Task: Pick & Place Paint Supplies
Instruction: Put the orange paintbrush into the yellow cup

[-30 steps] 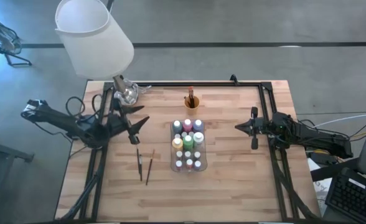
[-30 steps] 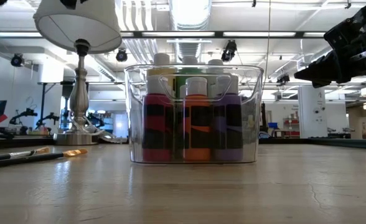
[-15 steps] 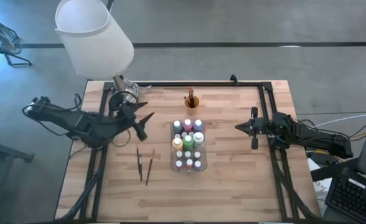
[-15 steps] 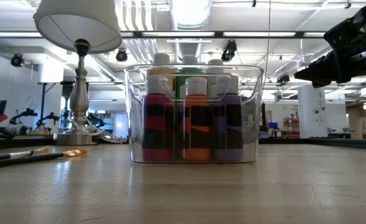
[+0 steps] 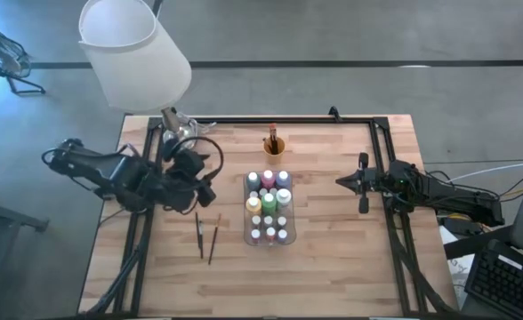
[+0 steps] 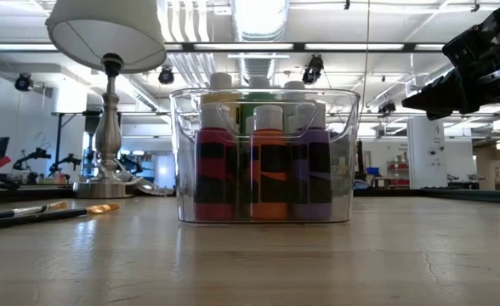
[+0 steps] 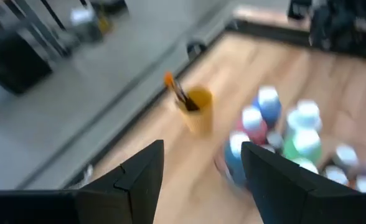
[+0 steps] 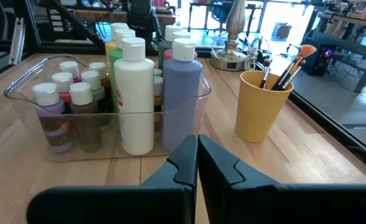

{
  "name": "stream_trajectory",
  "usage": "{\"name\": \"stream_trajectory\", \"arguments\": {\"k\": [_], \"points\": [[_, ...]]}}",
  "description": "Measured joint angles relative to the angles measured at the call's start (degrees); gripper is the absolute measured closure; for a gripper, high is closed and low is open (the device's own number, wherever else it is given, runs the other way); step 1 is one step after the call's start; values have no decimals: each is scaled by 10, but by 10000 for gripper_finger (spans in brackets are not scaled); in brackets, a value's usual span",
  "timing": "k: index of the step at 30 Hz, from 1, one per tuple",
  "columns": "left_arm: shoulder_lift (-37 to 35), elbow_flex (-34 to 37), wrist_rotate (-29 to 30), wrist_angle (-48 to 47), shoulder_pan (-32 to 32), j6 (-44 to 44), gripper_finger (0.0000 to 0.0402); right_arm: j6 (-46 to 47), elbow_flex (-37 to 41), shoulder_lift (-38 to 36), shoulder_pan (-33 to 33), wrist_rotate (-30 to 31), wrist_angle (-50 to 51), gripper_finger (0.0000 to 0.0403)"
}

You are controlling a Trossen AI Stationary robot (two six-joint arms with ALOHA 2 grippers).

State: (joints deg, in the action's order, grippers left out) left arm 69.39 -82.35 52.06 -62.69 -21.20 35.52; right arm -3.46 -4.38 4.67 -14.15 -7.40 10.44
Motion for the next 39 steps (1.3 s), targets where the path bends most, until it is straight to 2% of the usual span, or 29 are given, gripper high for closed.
{"name": "stream_trajectory", "arguments": {"k": [2,5,14,18,22,30,39], "points": [[12,-24,-29,-45,0,22,181,0,0,0,0,0,0,394],[27,-52,-33,-80,0,46,181,0,0,0,0,0,0,394],[77,-104,-32,-84,1,98,181,0,0,0,0,0,0,394],[104,-104,-64,-89,0,122,181,0,0,0,0,0,0,394],[125,-104,-92,-118,-7,186,181,0,0,0,0,0,0,394],[141,-99,-99,-279,-32,392,182,0,0,0,0,0,0,394],[126,-14,-136,-273,-35,489,182,0,0,0,0,0,0,394]]}}
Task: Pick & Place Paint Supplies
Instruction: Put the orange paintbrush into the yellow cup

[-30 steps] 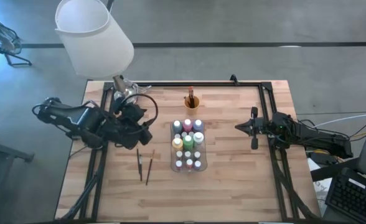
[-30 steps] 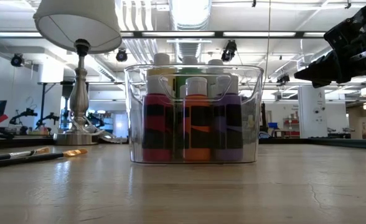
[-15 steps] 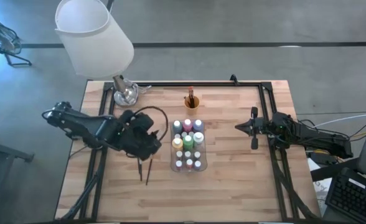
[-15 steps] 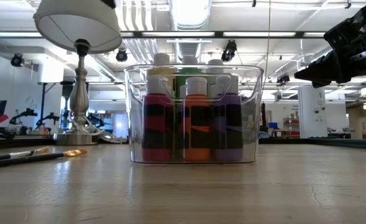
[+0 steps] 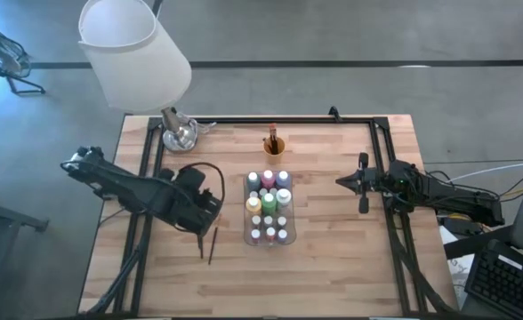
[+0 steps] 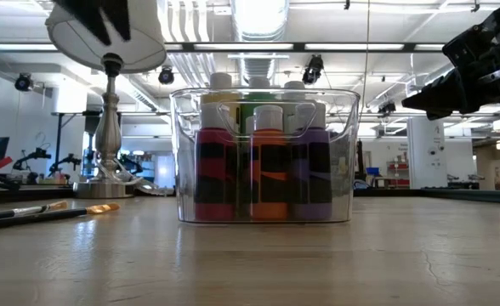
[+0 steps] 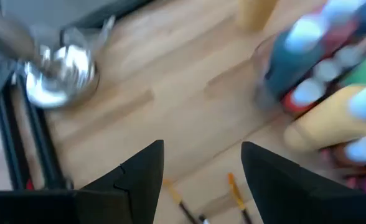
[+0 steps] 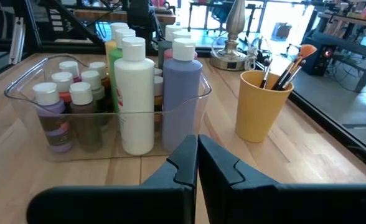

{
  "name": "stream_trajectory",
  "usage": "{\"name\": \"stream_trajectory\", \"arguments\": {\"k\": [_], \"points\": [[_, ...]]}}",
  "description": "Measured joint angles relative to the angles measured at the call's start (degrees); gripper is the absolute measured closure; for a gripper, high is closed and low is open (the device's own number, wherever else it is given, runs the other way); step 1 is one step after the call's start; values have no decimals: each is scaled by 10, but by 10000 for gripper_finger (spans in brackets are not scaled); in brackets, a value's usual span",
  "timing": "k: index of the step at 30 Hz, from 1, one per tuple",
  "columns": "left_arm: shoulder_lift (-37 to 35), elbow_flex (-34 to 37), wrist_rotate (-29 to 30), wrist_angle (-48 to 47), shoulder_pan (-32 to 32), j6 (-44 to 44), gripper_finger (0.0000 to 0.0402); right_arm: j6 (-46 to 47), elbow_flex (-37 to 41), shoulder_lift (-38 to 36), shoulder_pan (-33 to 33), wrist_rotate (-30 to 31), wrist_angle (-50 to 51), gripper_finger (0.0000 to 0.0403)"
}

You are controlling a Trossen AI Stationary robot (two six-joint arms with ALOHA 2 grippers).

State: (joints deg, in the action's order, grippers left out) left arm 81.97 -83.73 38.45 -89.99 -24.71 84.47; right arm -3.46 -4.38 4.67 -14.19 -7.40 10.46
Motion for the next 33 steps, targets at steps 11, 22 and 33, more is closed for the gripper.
{"name": "stream_trajectory", "arguments": {"k": [11,22,33], "points": [[-17,143,-44,21,3,113,182,0,0,0,0,0,0,394],[-32,240,-93,76,7,232,182,0,0,0,0,0,0,394],[-32,300,-93,176,15,260,182,0,0,0,0,0,0,394]]}}
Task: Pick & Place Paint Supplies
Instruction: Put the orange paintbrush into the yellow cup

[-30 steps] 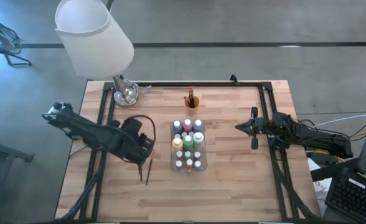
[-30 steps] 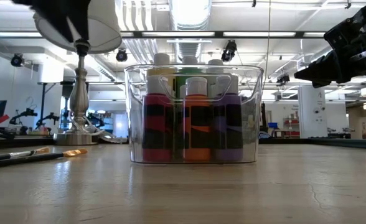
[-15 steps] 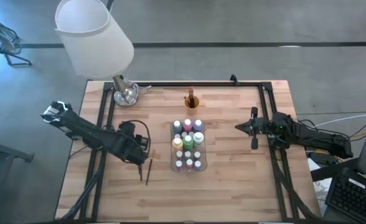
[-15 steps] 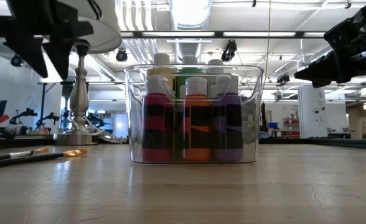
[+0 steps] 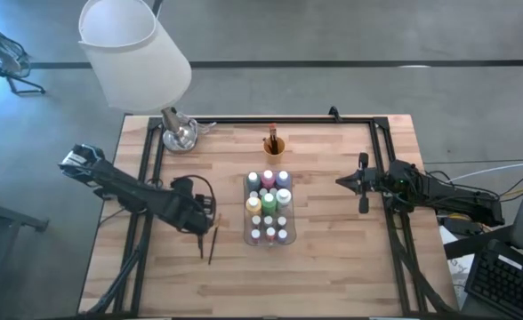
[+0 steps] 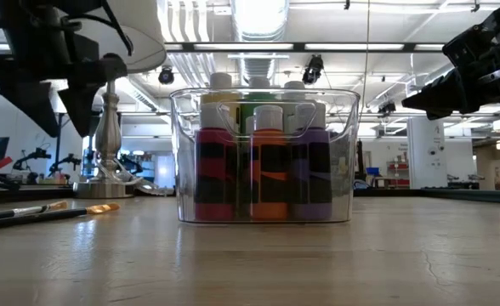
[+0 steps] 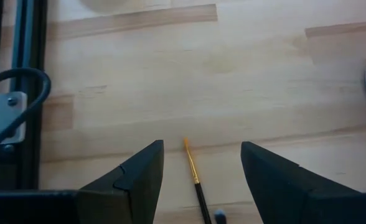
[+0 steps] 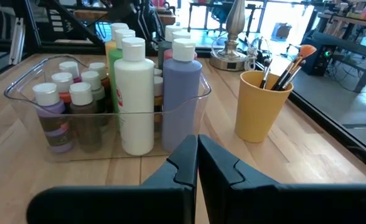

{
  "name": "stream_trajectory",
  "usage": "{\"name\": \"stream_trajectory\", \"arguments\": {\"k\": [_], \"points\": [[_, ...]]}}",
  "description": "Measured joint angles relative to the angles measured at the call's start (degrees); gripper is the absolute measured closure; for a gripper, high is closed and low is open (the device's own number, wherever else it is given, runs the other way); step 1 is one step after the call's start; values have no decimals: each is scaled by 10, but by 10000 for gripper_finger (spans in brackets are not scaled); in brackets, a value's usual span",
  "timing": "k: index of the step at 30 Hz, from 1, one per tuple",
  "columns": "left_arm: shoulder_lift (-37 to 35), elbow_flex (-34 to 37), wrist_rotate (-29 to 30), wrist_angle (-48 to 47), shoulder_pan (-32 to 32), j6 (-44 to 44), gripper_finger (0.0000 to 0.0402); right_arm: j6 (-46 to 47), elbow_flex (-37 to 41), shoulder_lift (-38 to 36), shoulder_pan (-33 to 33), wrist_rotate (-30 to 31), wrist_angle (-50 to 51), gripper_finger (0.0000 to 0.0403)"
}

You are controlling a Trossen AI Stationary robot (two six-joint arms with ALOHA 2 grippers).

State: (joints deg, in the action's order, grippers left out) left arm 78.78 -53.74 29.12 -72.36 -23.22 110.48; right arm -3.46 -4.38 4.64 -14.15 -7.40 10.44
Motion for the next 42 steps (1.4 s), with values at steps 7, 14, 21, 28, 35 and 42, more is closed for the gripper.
{"name": "stream_trajectory", "arguments": {"k": [7,14,21,28,35,42], "points": [[0,35,-1,57,20,-11,182,0,0,0,0,0,0,394],[0,79,-28,104,41,-36,182,0,0,0,0,0,0,394],[0,108,-46,146,47,-45,182,0,0,0,0,0,0,394],[0,141,-54,195,59,-57,182,0,0,0,0,0,0,394],[0,169,-62,246,70,-76,182,0,0,0,0,0,0,394],[1,185,-62,284,80,-104,182,0,0,0,0,0,0,394]]}}
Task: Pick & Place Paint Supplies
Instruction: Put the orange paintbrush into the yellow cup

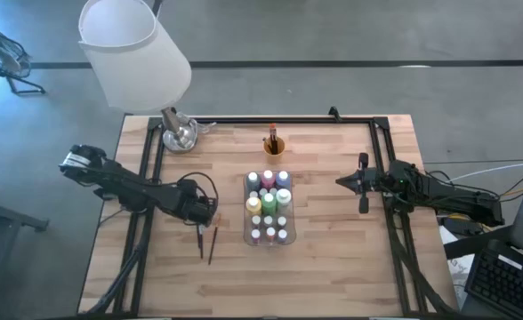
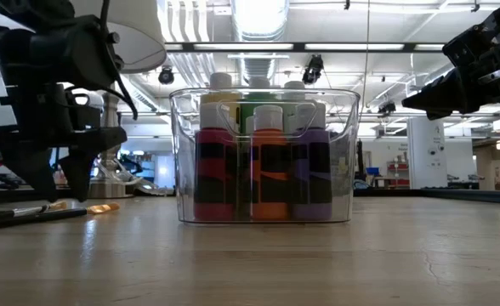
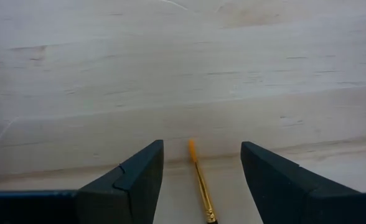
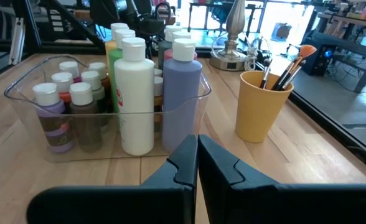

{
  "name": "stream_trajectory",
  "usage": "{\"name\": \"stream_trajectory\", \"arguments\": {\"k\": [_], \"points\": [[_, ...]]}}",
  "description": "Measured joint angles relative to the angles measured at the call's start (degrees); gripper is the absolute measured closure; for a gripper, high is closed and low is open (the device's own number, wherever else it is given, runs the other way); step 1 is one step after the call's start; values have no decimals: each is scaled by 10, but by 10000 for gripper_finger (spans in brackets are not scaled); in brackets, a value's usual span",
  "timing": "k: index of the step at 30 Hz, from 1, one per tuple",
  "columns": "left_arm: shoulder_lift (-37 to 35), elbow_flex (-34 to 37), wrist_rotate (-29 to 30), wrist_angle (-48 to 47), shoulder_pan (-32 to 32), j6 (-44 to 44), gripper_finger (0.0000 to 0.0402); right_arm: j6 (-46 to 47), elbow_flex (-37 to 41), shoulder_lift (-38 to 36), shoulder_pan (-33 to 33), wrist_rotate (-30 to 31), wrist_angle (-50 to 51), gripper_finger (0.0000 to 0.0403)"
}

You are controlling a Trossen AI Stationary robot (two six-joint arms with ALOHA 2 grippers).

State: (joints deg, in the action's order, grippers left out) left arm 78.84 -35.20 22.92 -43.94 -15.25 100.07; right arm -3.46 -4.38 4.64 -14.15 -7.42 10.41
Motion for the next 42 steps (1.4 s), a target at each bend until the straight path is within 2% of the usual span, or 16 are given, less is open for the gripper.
{"name": "stream_trajectory", "arguments": {"k": [7,19,42], "points": [[1,7,-13,1,2,0,182,0,0,0,0,0,0,394],[0,30,-8,27,2,2,208,0,0,0,0,0,0,394],[1,30,-2,38,2,-5,209,0,0,0,0,0,0,394]]}}
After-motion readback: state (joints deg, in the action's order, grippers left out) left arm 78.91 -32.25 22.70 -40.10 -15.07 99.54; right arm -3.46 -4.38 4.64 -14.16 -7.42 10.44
